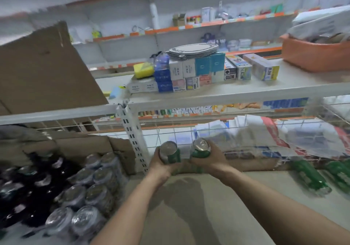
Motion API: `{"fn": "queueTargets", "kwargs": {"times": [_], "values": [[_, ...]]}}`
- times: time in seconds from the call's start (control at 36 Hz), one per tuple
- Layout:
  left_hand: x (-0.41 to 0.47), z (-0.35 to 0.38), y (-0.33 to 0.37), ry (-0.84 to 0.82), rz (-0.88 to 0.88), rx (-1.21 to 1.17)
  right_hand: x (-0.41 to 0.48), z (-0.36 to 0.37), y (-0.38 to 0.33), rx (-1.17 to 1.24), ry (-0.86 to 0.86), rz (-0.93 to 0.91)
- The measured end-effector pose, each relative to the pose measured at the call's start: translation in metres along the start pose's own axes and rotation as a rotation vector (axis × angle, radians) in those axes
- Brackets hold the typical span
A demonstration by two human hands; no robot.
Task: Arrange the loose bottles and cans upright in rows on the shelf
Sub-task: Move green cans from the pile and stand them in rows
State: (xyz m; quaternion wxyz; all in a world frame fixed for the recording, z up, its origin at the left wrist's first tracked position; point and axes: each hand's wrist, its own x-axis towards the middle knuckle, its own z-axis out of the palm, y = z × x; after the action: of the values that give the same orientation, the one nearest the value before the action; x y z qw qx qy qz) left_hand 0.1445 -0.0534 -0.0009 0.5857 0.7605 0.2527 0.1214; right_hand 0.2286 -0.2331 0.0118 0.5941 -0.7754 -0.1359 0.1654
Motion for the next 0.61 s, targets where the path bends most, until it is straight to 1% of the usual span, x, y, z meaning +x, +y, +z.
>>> {"fn": "queueTargets", "kwargs": {"times": [0.14, 0.25, 0.33, 0.42, 0.5, 0.61], "values": [[0.014, -0.037, -0.031, 0.065, -0.059, 0.048, 0.01, 0.041, -0.001, -0.121, -0.084, -0.007], [0.023, -0.047, -0.051, 0.043, -0.105, 0.064, 0.017, 0.063, 0.011, -0.161, -0.114, -0.018], [0.027, -0.046, -0.069, -0.012, -0.104, 0.07, 0.022, 0.073, 0.026, -0.204, -0.119, 0.031], [0.035, -0.038, -0.093, -0.056, -0.151, 0.043, 0.028, 0.075, 0.044, -0.208, -0.087, 0.076], [0.047, -0.026, -0.122, -0.056, -0.158, 0.075, 0.033, 0.077, 0.059, -0.214, -0.069, 0.098], [0.049, -0.018, -0.127, -0.052, -0.132, 0.177, 0.038, 0.085, 0.071, -0.187, -0.051, 0.099]]}}
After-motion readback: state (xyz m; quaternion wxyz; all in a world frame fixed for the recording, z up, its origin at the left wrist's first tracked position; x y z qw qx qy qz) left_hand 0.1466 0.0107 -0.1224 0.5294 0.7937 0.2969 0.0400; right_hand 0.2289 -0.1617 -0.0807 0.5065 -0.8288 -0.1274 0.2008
